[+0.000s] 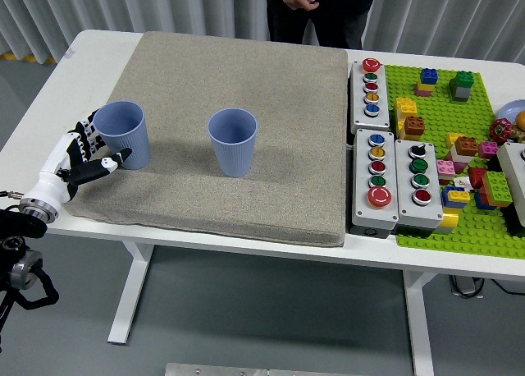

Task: Pick cup pour cup place

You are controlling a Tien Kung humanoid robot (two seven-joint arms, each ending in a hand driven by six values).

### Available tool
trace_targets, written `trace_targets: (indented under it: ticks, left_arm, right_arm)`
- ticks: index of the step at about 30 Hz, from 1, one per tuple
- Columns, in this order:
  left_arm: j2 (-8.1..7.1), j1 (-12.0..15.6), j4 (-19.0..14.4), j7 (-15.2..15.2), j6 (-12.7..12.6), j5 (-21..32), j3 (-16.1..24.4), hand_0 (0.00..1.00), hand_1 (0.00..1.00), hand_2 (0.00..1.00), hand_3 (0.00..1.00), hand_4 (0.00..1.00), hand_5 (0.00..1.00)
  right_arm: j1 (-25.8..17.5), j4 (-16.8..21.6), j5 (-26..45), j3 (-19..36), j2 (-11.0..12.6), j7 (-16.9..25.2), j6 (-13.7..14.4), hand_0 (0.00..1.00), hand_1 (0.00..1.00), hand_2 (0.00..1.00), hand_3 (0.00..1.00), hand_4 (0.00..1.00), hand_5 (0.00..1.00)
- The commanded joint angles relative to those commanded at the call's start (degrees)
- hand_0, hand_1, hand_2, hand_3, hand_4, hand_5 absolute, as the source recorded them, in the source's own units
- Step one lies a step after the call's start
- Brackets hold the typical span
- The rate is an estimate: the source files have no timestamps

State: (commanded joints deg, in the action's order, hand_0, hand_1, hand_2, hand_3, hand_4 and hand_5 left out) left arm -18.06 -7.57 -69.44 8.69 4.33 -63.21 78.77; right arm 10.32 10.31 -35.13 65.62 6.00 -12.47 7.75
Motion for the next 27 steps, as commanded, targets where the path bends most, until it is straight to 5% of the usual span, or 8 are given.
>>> trace_targets:
  ticks: [27]
  left_arm:
    - [0.66,-1.8,0.9,0.1,-0.5,0.6,-1.8,0.936,0.918,0.998,0.998,0.858,0.104]
  right_arm:
    - [-0.2,0.0,-0.5,0.2,0.0,-0.1,-0.1,0.721,0.687,0.735,0.699,0.317,0.303]
